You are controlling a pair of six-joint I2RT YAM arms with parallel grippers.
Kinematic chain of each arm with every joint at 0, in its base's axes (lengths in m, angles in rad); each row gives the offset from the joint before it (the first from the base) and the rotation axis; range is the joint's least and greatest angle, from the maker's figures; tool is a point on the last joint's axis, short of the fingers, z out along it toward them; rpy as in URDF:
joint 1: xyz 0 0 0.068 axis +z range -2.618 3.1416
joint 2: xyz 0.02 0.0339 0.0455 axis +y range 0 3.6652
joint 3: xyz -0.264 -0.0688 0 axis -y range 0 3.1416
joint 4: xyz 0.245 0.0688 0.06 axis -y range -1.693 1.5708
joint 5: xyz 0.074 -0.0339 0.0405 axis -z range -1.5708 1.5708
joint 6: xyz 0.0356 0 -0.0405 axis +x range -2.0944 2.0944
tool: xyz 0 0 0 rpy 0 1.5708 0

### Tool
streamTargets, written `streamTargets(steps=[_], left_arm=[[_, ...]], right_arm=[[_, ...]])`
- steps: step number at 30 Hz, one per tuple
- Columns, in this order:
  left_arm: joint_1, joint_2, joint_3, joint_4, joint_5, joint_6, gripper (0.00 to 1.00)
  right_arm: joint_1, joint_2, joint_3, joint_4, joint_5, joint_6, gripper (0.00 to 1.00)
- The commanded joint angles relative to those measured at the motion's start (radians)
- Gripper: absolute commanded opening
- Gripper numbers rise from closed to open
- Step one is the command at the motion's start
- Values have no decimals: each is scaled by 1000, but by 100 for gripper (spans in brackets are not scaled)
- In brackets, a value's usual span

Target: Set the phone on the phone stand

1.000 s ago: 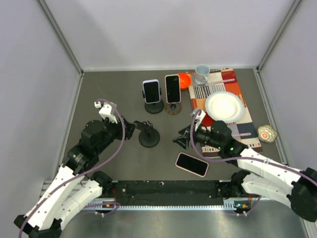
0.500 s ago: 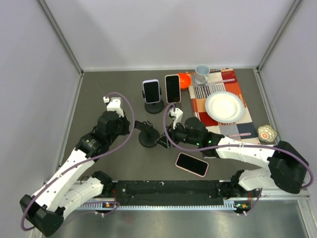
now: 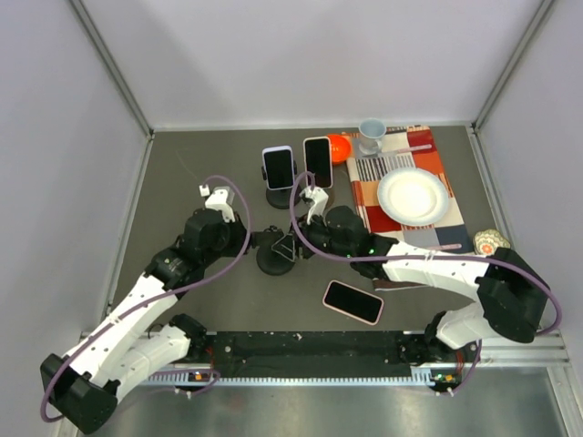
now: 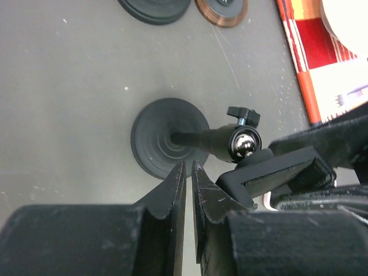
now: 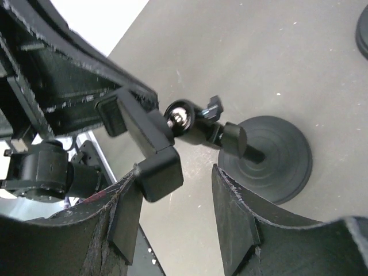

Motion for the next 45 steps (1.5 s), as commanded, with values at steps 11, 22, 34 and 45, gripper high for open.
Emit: streamTargets(steps=[11, 22, 34, 45], left_arm=[[0, -171, -2, -108, -188, -58, 57], [0, -332, 24, -92, -294, -10, 77], [0, -490, 9, -113, -323, -21, 82], [0, -481, -8, -98, -311, -39, 84]], right_arm=[[-3, -273, -96, -249, 157, -280, 87], [-11, -243, 87, -1026, 143, -416, 99], [23, 35, 169, -1115, 124, -577, 99], [69, 194, 192, -1092, 107, -609, 99]])
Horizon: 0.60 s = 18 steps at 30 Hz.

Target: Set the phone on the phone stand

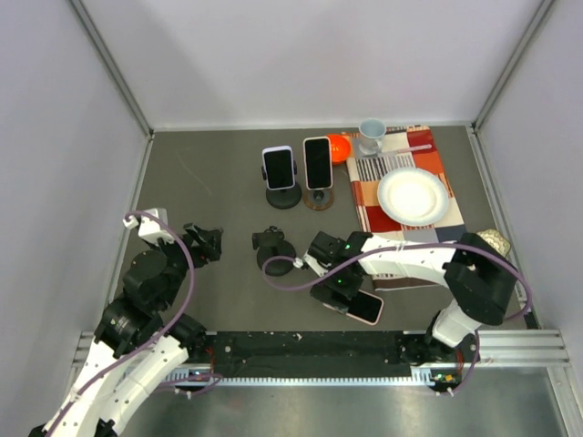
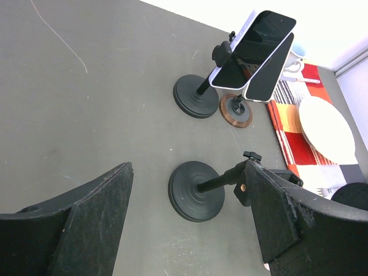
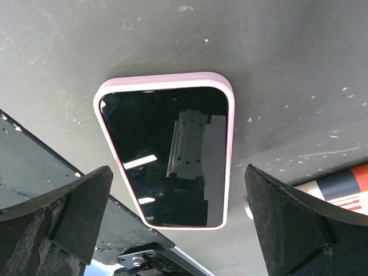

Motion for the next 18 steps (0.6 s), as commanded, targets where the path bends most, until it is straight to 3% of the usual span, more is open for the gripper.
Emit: streamTargets(steps=[1, 12, 15, 18], left_arm=[[0, 11, 1, 38, -4, -4, 84], [0, 11, 6, 26, -8, -4, 84], [0, 19, 6, 29, -8, -7, 84], [0, 31, 15, 29, -2, -10, 84]], right_arm=[[24, 35, 55, 8, -10, -22, 99], [83, 130, 78, 56, 17, 13, 97], [83, 135, 72, 68, 42, 13, 92], [83, 143, 73, 79, 50, 21, 78]])
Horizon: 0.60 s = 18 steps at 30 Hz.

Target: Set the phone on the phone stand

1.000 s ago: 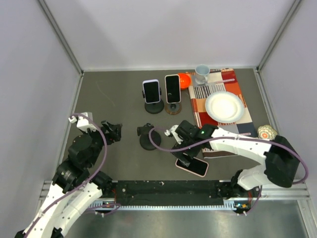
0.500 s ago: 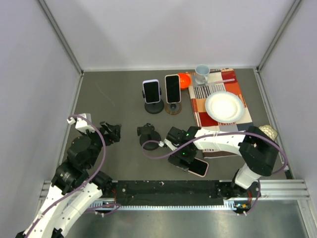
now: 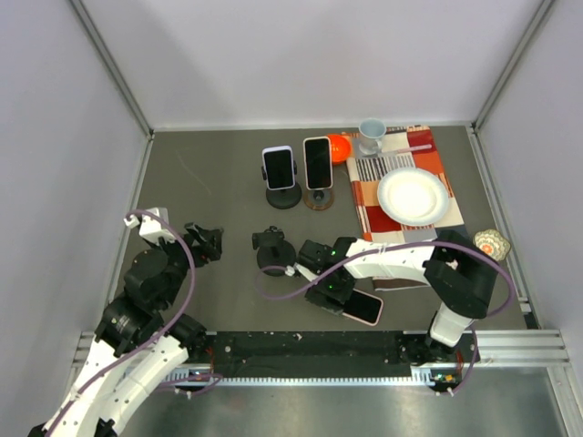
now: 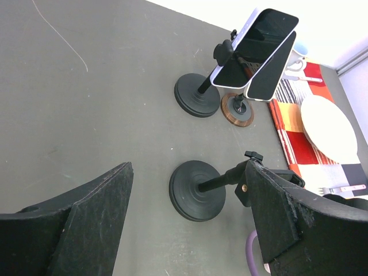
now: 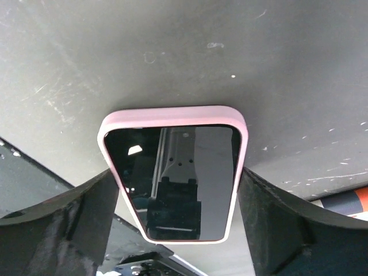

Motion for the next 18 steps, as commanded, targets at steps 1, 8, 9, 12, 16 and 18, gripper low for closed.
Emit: streamTargets(steps=[1, 8, 9, 12, 16, 18], left_arm=[[0, 28, 21, 27, 1, -11, 84], [0, 37, 44, 21, 2, -22, 83], [0, 39, 46, 19, 1, -24, 83], [0, 37, 58, 18, -2, -27, 83], [0, 48, 87, 15, -1, -31, 83], [0, 50, 96, 18, 8, -34, 83]], right_arm=[[16, 26, 22, 81, 8, 19, 71], [18, -57, -35, 167, 104, 34, 17], [18, -77, -44, 180, 135, 34, 3], [16, -174, -81, 232, 217, 71, 0], [15, -330, -139, 308, 302, 95, 0], [13, -443, -180, 359, 356, 121, 0]])
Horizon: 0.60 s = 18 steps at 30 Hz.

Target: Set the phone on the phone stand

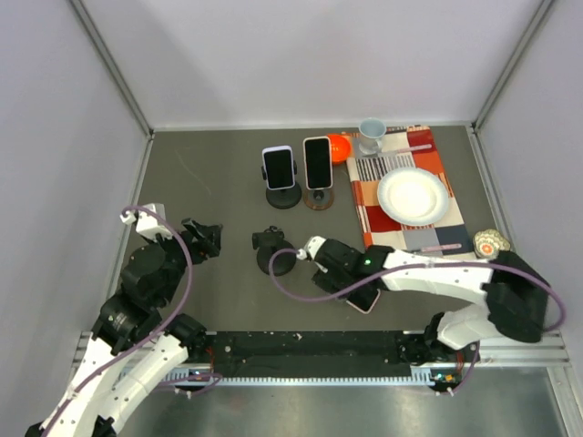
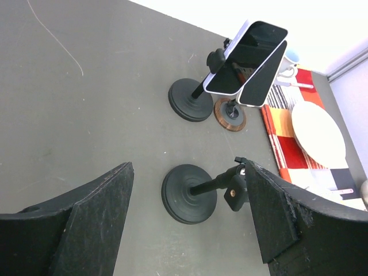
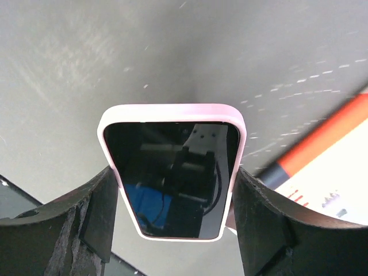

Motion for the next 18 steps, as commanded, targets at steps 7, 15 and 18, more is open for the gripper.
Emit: streamTargets(steps=[7, 15, 18], left_arm=[[0, 19, 80, 161, 222, 80, 83], [-1, 194, 118, 476, 763, 54, 69], [-27, 324, 121, 648, 974, -62, 68]], right_arm=[[-25, -628, -163, 333, 289, 145, 0], [-149, -911, -160, 430, 202, 312, 0], [-152, -917, -135, 442, 157, 361, 0]])
